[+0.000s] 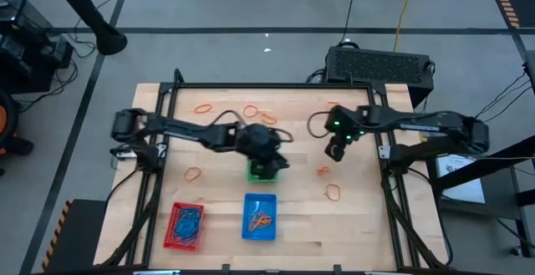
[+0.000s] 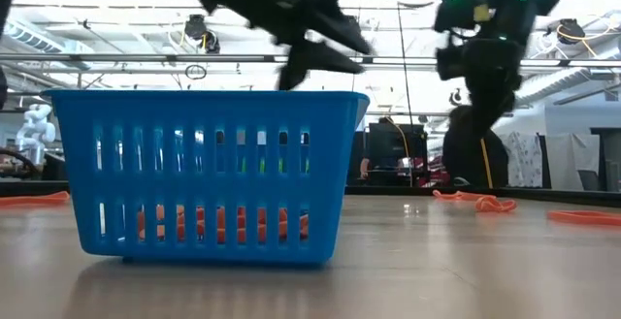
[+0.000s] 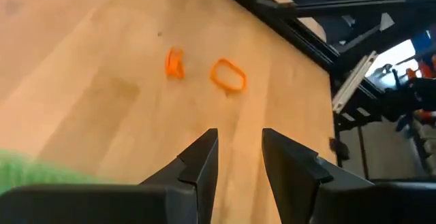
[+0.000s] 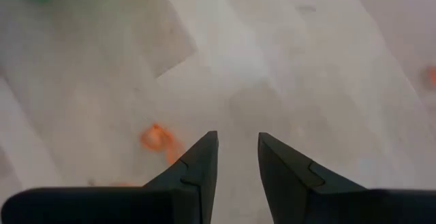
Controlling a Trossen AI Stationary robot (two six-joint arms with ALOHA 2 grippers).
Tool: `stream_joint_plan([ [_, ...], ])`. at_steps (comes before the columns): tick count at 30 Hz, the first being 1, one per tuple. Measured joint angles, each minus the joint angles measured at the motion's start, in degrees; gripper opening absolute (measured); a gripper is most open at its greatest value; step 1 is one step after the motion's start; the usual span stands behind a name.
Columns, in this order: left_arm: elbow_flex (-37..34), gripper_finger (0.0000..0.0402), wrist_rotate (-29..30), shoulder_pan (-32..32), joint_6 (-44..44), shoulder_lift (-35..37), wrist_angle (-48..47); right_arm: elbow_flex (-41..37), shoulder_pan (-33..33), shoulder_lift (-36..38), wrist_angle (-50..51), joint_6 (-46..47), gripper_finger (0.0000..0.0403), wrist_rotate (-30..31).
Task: Sort rubber bands into baskets
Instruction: Put the orange rubberband into the blue bin
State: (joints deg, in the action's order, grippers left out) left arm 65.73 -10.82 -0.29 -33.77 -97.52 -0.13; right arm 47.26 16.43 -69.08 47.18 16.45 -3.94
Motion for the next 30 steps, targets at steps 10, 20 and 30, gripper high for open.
stream_joint_plan([
  [10, 26.6, 0.0121, -2.1, 3.4, 21.7, -24.0, -9.2, -7.7, 0.1, 17.9, -0.4, 9.3, 0.0098, -0.3],
  [20, 44.7, 0.0156, -2.2, 2.9, 35.6, -39.7, -14.5, -7.8, 0.0, 24.3, 1.2, 14.4, 0.0098, -0.9],
  [30, 48.0, 0.0254, 0.9, 2.7, 35.7, -46.0, -14.6, -7.8, 0.0, 24.7, 1.6, 14.4, 0.0098, -0.9],
])
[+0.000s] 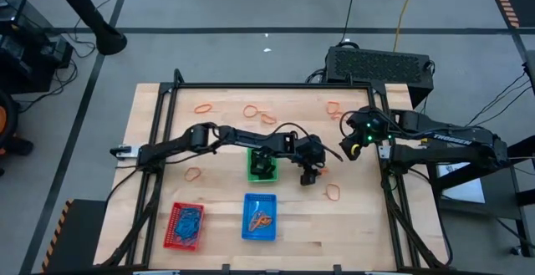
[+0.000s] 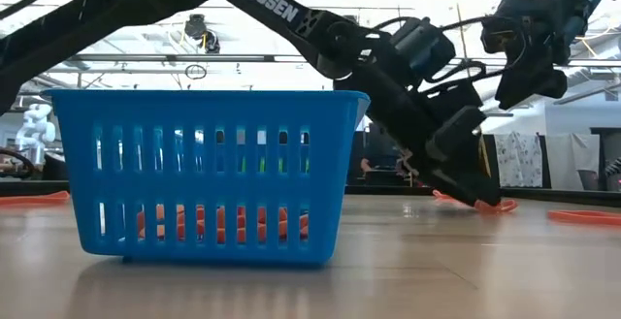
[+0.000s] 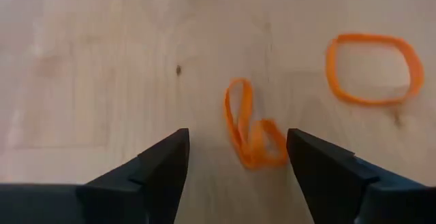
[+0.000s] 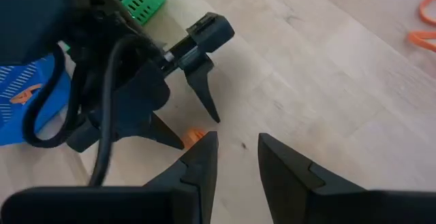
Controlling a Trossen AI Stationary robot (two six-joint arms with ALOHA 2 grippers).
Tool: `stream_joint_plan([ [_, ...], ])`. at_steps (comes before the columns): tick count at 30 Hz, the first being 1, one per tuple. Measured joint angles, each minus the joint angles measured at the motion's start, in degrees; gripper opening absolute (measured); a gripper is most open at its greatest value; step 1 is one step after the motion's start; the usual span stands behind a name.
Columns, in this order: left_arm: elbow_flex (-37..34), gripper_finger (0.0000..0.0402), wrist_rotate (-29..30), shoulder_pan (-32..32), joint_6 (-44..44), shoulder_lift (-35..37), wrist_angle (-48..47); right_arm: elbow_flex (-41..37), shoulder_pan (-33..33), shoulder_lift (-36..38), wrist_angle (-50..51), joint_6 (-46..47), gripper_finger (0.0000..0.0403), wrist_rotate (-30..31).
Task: Sort rubber bands into baskets
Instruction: Put the orange rubberband into the blue bin
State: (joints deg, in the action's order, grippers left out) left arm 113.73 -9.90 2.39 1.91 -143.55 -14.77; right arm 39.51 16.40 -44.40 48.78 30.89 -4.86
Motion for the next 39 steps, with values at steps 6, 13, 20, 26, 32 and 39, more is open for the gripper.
stream_joint_plan([
  [6, 0.1, 0.0247, -0.1, -1.1, 0.5, -0.5, 0.1, 0.0, 0.0, 0.0, 0.4, 0.0, 0.0098, 0.3],
  [13, 0.2, 0.0192, 1.2, -2.5, 0.6, -2.1, 0.9, 0.0, -1.0, 0.0, 4.1, 0.7, 0.0098, -2.5],
  [20, 0.2, 0.0058, 2.8, -2.8, 0.0, -2.0, -0.5, 0.0, -4.0, 0.1, 4.3, 4.9, 0.0098, -2.6],
  [26, -0.1, 0.0012, 0.9, -2.8, -0.5, 1.0, -6.5, 0.0, -8.0, 0.1, 4.0, 8.9, 0.0098, -2.6],
  [32, -0.2, 0.0005, -4.8, -3.3, 0.1, 7.9, -14.7, 0.0, -13.8, 0.1, 2.9, 14.2, 0.0098, -2.4],
  [39, -0.2, 0.0003, -4.5, -5.1, 1.7, 17.5, -26.5, 0.0, -20.1, 0.0, -3.9, 19.6, 0.0098, 1.4],
])
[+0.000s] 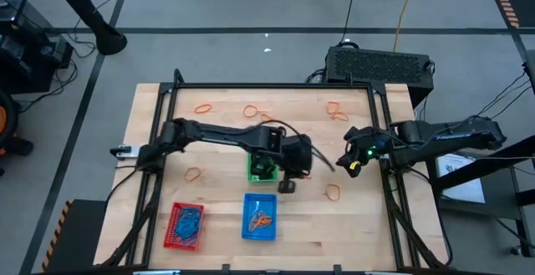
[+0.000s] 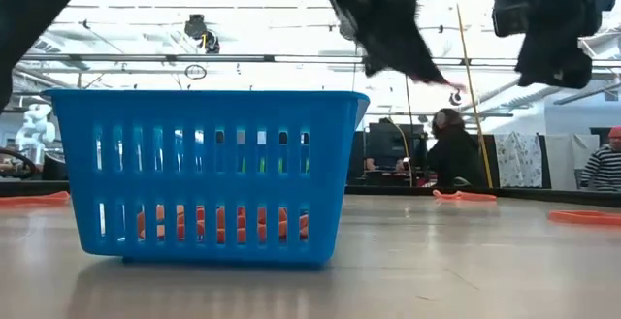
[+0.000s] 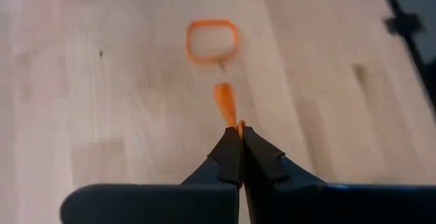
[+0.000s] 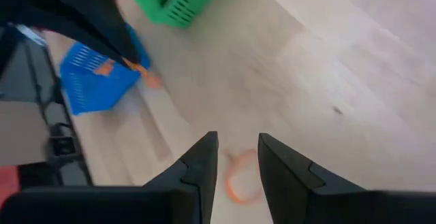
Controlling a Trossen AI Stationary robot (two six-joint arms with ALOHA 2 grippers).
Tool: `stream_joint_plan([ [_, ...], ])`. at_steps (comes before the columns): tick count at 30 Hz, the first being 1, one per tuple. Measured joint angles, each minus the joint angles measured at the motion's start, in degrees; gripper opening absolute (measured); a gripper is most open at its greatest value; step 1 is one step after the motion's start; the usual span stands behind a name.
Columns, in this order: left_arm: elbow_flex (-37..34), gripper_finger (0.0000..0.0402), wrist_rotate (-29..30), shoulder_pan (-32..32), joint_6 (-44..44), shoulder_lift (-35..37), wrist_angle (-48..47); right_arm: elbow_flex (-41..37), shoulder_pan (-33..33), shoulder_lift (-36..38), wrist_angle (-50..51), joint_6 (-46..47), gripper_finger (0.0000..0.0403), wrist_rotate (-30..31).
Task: Sort rubber bands into baskets
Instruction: Put the orange rubberband into the blue bin
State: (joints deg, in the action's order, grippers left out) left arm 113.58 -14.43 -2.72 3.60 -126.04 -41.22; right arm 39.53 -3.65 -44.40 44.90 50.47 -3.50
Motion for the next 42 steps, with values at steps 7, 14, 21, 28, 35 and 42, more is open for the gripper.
stream_joint_plan([
  [7, 0.1, 0.0001, 4.4, -4.5, 1.5, 6.8, -20.5, 0.0, -6.8, -1.5, -9.8, 3.7, 0.0098, 5.1],
  [14, -1.1, 0.0001, 7.6, -12.4, 0.3, 7.8, -27.8, 0.0, -11.4, -7.1, -19.9, 4.6, 0.0098, 6.8],
  [21, -6.0, 0.0000, 7.9, -18.3, -4.8, 7.8, -23.0, 0.0, -15.4, -14.9, -27.7, 6.7, 0.0098, 6.6],
  [28, -12.1, 0.0000, 10.5, -22.1, -7.3, 7.9, -13.8, 0.0, -20.2, -19.9, -35.8, 10.5, 0.0098, 7.9],
  [35, -21.2, 0.0000, 15.7, -23.3, -10.0, 7.9, -3.4, 1.8, -26.4, -21.5, -36.6, 13.6, 0.0098, 14.1],
  [42, -23.9, 0.0000, 18.3, -23.1, -12.4, 7.9, 0.7, 4.8, -29.3, -22.9, -36.6, 12.6, 0.0098, 20.1],
])
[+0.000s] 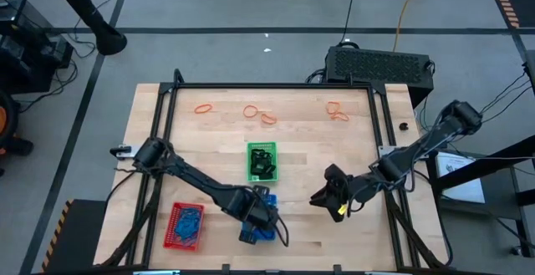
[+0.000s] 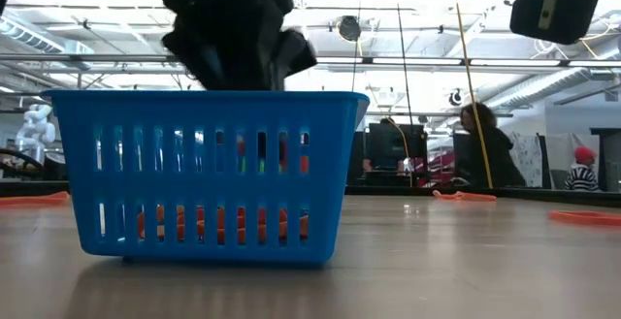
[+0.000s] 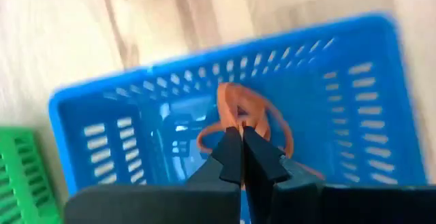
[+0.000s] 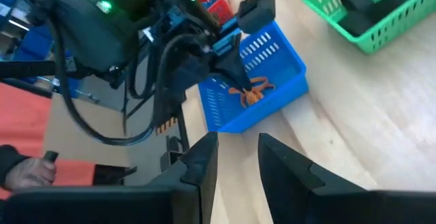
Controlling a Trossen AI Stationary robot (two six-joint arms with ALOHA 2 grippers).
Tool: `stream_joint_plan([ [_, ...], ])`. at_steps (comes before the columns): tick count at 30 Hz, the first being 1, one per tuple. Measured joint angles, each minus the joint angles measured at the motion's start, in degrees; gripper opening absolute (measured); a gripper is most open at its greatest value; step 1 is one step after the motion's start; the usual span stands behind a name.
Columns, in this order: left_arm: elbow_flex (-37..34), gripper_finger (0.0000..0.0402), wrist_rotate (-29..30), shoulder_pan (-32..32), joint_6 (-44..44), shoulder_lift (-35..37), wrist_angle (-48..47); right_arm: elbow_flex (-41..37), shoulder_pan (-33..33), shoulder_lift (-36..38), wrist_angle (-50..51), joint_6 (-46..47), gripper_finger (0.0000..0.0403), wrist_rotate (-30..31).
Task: Sort rubber bands into baskets
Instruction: Put the orange rubberband into the blue bin
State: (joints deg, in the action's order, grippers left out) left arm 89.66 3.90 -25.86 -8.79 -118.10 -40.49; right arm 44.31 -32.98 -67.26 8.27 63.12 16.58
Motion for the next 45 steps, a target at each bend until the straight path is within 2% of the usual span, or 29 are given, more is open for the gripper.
stream_joint_plan([
  [6, -0.1, 0.0037, 4.3, 0.0, -4.1, 0.0, -0.1, 0.5, -0.1, -2.2, -0.3, -3.6, 0.0098, 1.2],
  [18, 0.2, 0.0153, 3.2, 0.2, -4.2, 1.0, -0.8, 0.5, 1.8, -2.6, -0.3, -5.6, 0.0098, 1.1],
  [22, 0.2, 0.0171, 2.6, 1.0, -1.9, 3.3, -0.9, 0.5, 3.0, -2.6, -0.2, -6.8, 0.0098, 0.3],
  [27, 0.2, 0.0175, 5.1, 3.7, 1.8, 8.6, -0.1, 0.5, 6.2, -2.6, -0.3, -8.4, 0.0098, -5.5],
  [30, 0.3, 0.0175, 9.5, 7.0, 3.1, 11.5, -0.3, 1.5, 9.0, -2.6, 0.2, -12.7, 0.0098, -8.7],
  [33, 0.3, 0.0175, 11.0, 12.1, 3.2, 13.6, -1.0, 2.8, 12.2, -2.6, 0.4, -18.2, 0.0098, -11.9],
  [38, 0.3, 0.0175, 6.4, 23.1, 3.9, 14.0, -1.1, 5.5, 17.8, -2.5, 3.3, -27.1, 0.0098, -16.6],
  [45, 0.2, 0.0175, -1.7, 36.9, 13.7, 13.0, -0.4, 6.0, 26.1, -1.6, 6.5, -35.7, 0.0098, -16.7],
])
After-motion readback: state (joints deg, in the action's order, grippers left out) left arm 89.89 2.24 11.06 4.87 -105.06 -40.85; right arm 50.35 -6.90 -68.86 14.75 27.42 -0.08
